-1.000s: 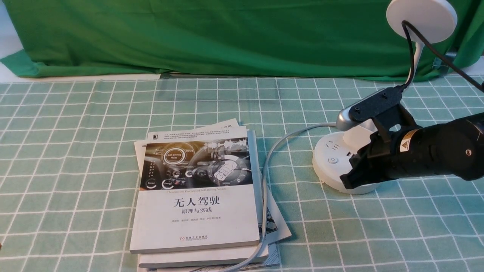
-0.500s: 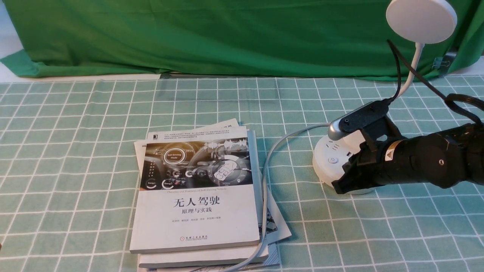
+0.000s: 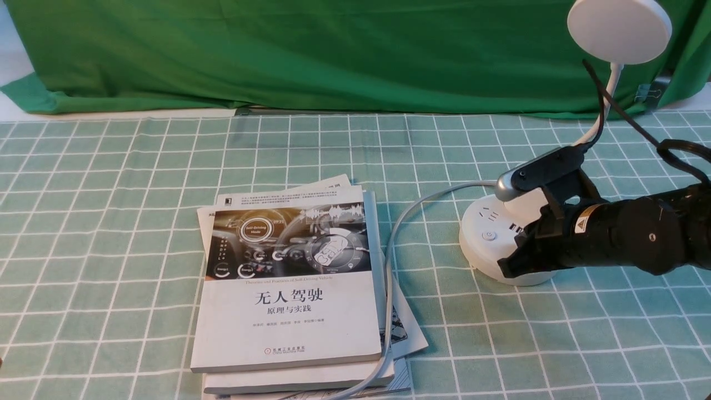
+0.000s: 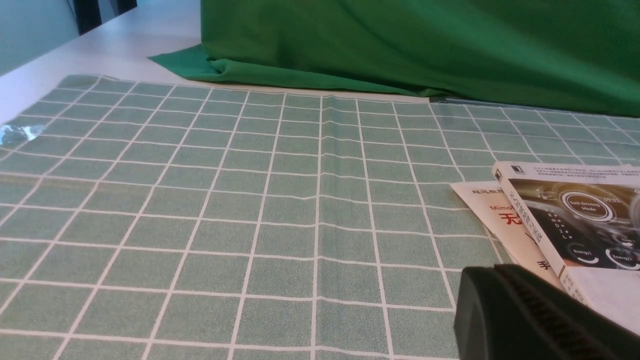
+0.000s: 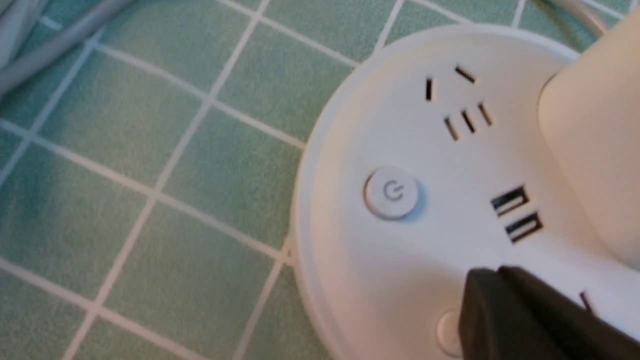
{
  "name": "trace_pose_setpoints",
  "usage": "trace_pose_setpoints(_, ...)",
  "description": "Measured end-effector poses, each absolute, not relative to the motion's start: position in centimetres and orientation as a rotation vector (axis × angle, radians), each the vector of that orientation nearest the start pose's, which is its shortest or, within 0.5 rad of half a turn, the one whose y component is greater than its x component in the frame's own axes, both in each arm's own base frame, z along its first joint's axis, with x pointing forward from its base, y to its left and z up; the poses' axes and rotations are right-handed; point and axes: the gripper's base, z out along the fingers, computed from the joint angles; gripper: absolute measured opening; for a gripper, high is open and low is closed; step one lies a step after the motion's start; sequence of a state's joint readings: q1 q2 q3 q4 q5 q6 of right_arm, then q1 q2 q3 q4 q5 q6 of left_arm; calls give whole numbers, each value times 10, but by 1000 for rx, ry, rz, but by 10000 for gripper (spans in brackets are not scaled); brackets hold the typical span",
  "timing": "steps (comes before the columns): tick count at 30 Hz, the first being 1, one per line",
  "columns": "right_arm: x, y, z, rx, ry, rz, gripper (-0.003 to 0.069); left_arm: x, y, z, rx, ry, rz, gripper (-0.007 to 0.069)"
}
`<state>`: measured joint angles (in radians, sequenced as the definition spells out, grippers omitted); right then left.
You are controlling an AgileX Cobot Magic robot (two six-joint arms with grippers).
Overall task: Turn on the table lamp.
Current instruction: 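Press the button on the base of the white desk lamp with the right gripper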
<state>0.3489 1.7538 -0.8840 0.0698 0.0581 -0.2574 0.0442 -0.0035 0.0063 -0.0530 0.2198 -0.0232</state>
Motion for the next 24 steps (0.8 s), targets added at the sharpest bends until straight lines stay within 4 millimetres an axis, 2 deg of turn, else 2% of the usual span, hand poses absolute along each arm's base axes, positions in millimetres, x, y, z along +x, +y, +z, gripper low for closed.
trace_pose_setpoints(12, 326, 119, 158, -638, 2317, 77, 34, 56, 1, 191, -93, 1704, -33, 21)
trace_pose_setpoints(24, 325, 119, 160, -640, 2323, 78, 34, 56, 1, 191, -93, 1704, -33, 21)
